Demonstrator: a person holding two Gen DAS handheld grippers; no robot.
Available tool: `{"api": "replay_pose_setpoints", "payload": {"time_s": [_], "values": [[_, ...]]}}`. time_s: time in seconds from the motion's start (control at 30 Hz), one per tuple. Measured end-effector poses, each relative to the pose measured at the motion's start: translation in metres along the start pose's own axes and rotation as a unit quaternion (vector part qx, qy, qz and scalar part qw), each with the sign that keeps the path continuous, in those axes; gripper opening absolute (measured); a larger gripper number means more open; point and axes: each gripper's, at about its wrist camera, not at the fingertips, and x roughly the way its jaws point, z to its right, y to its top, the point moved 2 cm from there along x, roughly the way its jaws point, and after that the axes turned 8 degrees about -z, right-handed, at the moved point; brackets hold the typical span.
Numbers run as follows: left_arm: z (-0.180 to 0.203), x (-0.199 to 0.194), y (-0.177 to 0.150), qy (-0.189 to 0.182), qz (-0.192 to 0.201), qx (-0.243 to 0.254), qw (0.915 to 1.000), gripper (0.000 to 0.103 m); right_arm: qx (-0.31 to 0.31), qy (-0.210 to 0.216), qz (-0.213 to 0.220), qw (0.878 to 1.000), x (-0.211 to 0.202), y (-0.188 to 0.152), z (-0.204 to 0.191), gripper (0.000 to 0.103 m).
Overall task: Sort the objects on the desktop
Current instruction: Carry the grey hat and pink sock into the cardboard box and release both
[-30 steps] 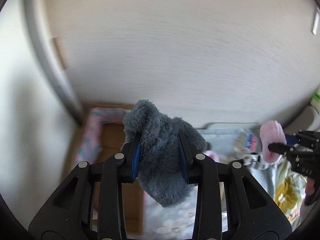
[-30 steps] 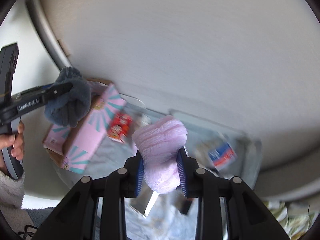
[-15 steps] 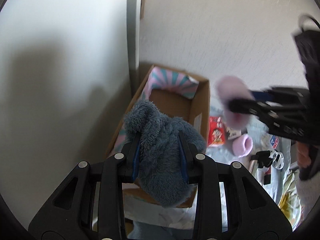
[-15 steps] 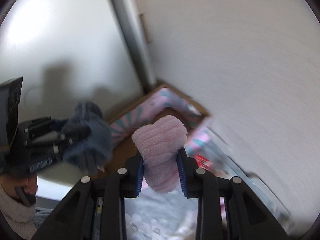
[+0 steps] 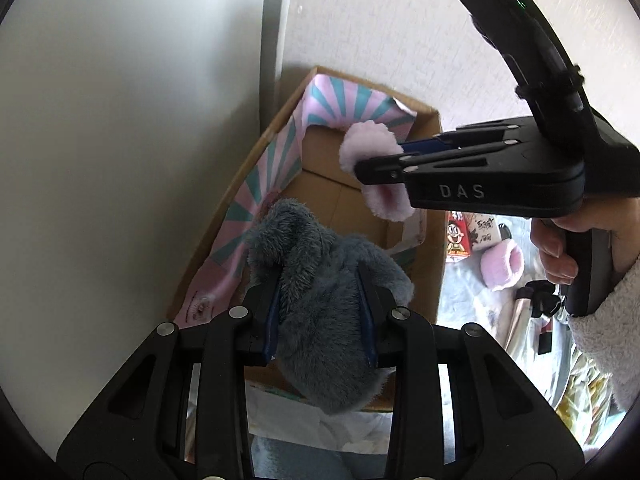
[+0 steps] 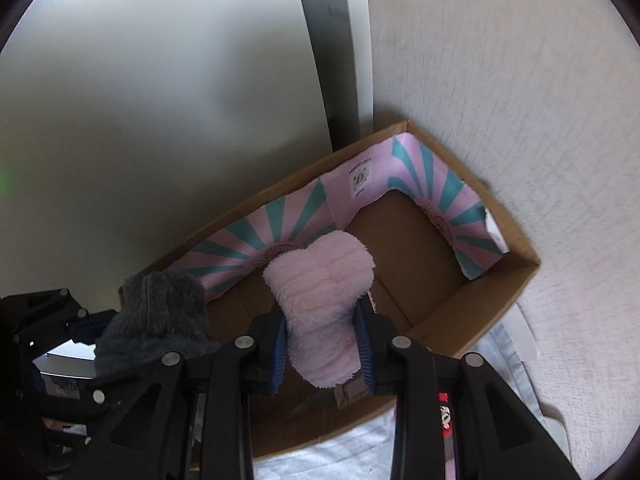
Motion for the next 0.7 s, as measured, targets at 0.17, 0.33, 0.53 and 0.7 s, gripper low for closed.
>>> {"api": "replay_pose_setpoints", "payload": {"time_s": [0.17, 0.33, 0.53, 0.7], "values": [[0.001, 0.002, 0.004, -0.030, 0.018, 0.013, 0.9993, 0.060, -0.003, -0.001, -0.011, 1.000, 0.015, 0.005, 0.001, 0.030], [-0.006, -0.011, 0.006, -0.017, 0.037, 0.007, 0.9991, 0.103, 0.024, -0.024, 0.030, 0.999, 0.008, 0.012, 0.010, 0.078], [-0.018, -0.016, 0.008, -0.018, 0.036, -0.013, 0.9991, 0.103, 0.051, -0.008, 0.030, 0.998, -0.006, 0.013, 0.018, 0.102], [-0.022, -0.027, 0.008, -0.022, 0.043, -0.022, 0.9986, 0.103, 0.054, -0.028, 0.043, 0.997, -0.021, 0.006, 0.018, 0.102]]}}
